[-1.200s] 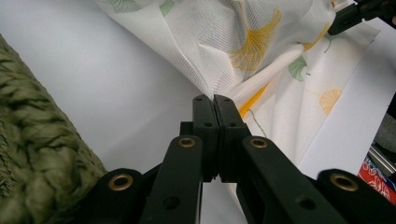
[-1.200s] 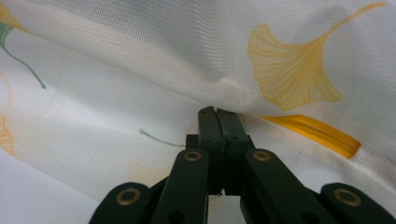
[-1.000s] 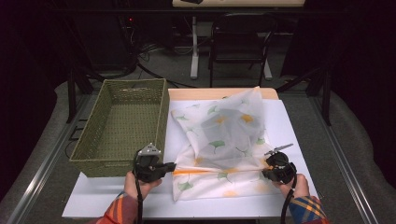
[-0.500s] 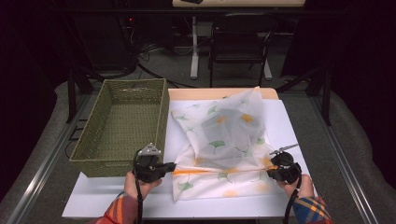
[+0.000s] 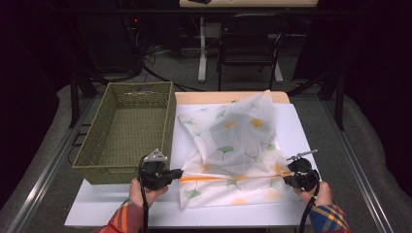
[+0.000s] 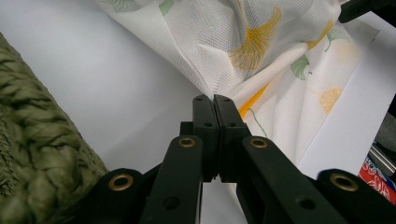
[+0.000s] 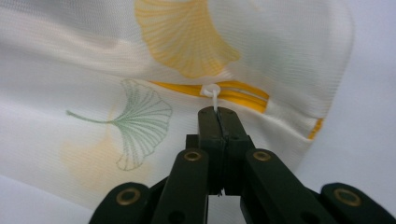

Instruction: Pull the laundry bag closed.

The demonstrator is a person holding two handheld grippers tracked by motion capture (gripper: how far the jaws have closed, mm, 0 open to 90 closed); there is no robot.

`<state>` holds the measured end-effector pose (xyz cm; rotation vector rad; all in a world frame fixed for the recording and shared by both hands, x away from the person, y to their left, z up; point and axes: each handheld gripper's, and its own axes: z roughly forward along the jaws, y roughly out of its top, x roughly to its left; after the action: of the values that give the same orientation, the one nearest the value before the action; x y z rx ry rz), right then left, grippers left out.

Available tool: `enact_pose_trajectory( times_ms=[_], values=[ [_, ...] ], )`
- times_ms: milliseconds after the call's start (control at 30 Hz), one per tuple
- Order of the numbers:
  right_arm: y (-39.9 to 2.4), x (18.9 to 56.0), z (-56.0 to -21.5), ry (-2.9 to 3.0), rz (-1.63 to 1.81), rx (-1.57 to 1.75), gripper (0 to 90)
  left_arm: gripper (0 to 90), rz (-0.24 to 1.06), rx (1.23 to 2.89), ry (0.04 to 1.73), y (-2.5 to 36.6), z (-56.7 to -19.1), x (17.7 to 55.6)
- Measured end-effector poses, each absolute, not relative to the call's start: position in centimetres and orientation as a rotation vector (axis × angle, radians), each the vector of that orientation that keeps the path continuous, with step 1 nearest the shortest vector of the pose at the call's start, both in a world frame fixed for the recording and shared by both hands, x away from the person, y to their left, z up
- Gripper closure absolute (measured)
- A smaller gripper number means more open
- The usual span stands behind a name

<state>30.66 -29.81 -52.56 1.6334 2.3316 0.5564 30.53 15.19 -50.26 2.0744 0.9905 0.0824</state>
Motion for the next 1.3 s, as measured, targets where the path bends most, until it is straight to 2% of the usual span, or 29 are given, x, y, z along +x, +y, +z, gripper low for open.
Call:
enact_pose_trajectory(
  times_ms=[533, 1033, 1167, 1300],
  values=[
    [-32.4, 30.4, -52.5, 2.250, 0.537, 1.697, 90.0, 89.5, 0.080, 2.076, 0.991, 15.2, -50.3, 30.5],
    [-32.3, 30.4, -52.6, 2.274, 0.536, 1.697, 89.0, 88.3, 0.074, 2.096, 0.979, 15.1, -50.3, 30.6],
    [-32.2, 30.4, -52.5, 2.284, 0.537, 1.698, 86.0, 84.9, 0.056, 2.109, 0.976, 15.1, -50.2, 30.5],
    [-32.1, 30.4, -52.4, 2.301, 0.535, 1.687, 76.8, 72.2, 0.063, 2.134, 0.948, 15.0, -49.8, 30.0]
  ],
)
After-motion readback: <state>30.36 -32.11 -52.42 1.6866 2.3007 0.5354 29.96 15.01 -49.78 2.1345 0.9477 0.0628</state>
